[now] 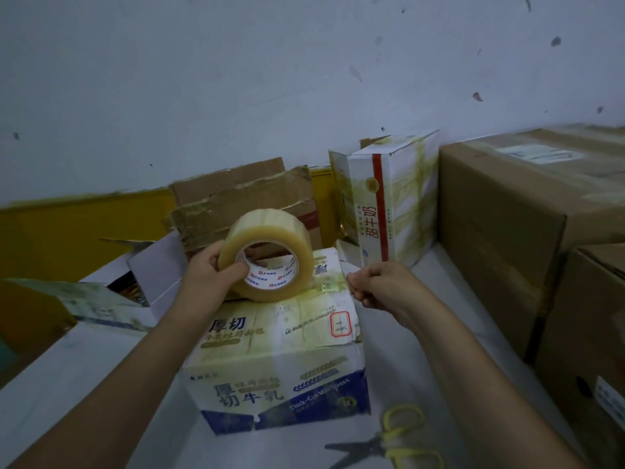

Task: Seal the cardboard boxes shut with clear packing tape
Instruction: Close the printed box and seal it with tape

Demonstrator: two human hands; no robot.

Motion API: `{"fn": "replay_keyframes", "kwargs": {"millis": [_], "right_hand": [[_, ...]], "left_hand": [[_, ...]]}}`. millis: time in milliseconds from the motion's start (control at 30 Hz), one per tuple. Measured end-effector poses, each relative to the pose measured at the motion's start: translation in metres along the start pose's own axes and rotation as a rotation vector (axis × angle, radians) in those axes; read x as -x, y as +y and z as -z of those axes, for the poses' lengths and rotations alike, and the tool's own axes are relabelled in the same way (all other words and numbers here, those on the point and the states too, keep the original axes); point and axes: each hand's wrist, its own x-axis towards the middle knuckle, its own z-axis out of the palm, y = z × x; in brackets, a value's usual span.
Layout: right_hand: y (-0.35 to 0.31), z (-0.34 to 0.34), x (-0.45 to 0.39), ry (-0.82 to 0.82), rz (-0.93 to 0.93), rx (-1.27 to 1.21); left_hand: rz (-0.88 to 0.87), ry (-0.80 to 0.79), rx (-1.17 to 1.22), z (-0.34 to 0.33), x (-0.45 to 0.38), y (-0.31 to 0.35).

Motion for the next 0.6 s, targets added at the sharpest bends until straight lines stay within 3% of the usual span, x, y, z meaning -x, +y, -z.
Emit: {"fn": "replay_keyframes", "kwargs": {"millis": [133, 200, 300, 333, 433, 500, 600], "right_hand": [[0.032, -0.013, -0.006, 0.017, -0.036, 0.768], [0.032, -0.012, -0.007, 0.061, -0.013, 0.704], [-0.009, -0.008, -0.020, 0.377, 0.234, 0.568], [-0.024, -0.013, -0.026, 0.398, 0.293, 0.586], [-0.040, -0.048, -0.040, 0.178, 0.412, 0.911], [-0.029, -0.067, -0.045, -0.026, 0.367, 1.201], [-0.032, -0.069, -0.039, -0.104, 0.350, 1.335]], "left_hand": [[0.015, 0.004, -0.040, -0.005, -0.004, -0.002], [0.019, -0.015, -0.046, -0.008, -0.005, -0.004], [0.010, -0.035, -0.024, -0.007, -0.007, -0.005], [0.012, -0.045, -0.016, -0.005, -0.008, -0.004], [0.022, -0.093, 0.035, -0.002, -0.005, -0.002], [0.010, -0.125, 0.028, -0.001, 0.000, 0.000], [-0.108, -0.143, -0.054, 0.021, -0.002, 0.006]]}}
